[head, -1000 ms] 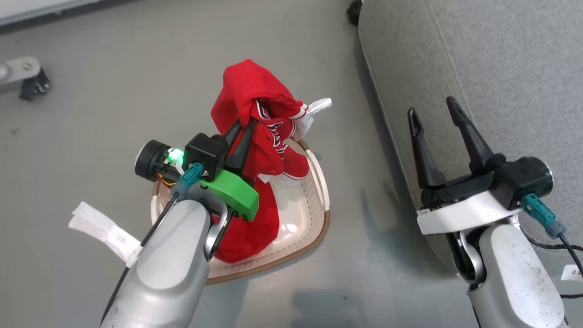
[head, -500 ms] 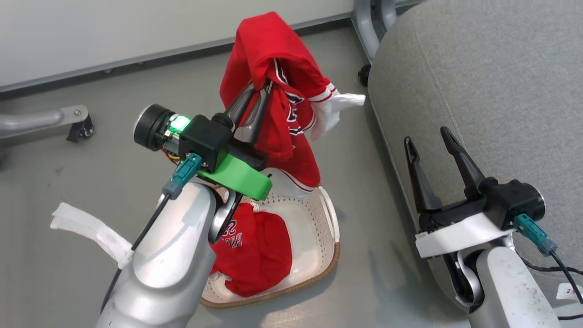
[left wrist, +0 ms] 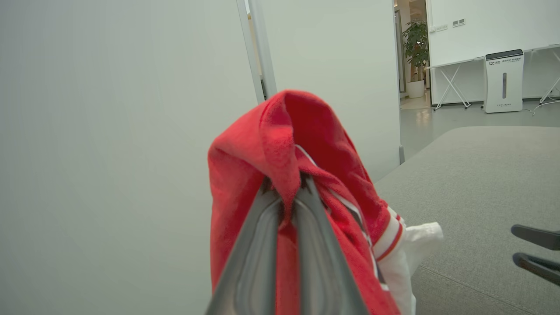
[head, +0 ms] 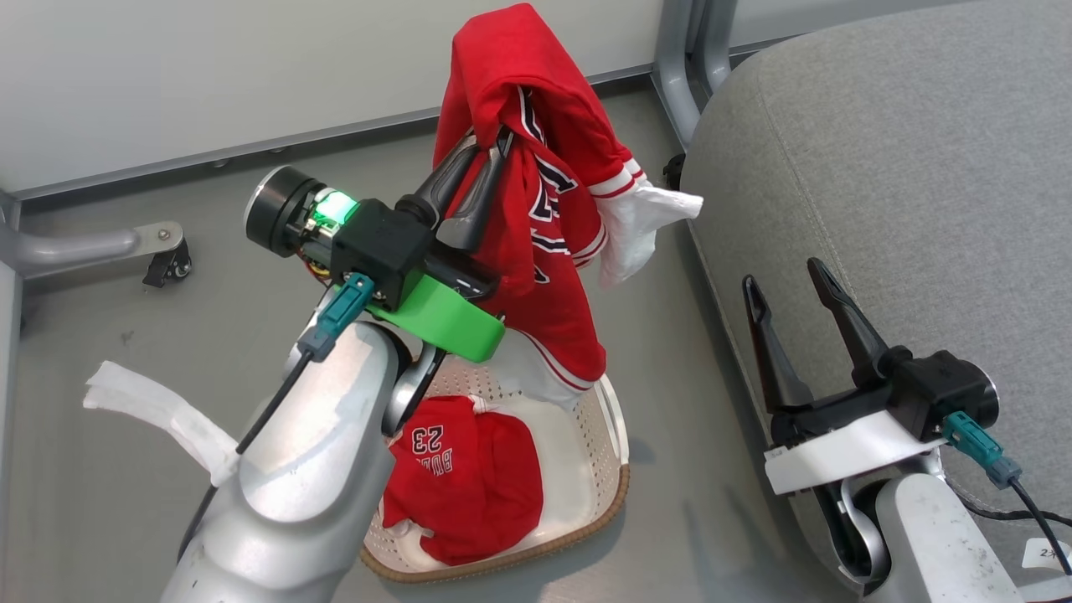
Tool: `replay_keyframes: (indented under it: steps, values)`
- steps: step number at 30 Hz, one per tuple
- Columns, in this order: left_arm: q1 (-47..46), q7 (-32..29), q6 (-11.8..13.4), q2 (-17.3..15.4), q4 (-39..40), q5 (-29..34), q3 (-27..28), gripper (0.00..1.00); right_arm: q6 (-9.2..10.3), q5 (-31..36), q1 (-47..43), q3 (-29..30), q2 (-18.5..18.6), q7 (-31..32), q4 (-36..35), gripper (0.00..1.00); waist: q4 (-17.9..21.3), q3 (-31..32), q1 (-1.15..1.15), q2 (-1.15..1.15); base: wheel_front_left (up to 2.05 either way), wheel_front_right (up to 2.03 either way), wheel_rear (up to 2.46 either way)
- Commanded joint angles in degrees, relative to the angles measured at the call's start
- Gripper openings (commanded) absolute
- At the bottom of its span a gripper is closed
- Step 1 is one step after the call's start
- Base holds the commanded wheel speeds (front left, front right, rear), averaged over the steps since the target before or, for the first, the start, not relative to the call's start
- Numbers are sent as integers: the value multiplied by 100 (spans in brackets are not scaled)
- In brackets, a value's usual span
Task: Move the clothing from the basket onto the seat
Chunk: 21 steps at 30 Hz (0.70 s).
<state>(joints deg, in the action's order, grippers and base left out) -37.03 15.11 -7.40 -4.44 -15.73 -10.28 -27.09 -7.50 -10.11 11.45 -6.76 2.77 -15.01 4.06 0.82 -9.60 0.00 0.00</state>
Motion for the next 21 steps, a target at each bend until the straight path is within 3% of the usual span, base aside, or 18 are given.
replay_keyframes:
  steps: [1,9,21]
  values:
    - [-84,6,-12,-40,27,-19,-5,0,2,-23,-48,1,22,-26,7,100,-3,16,0,0,0,0,0]
    - [-41,7,-12,-47,15,-46,-23,0,2,-75,9,-241,21,-26,-144,100,-8,55,0,0,0,0,0]
    - [-72,6,-12,64,58,-94,-149,0,2,-91,516,-1551,22,-26,-177,100,-100,-14,0,0,0,0,0]
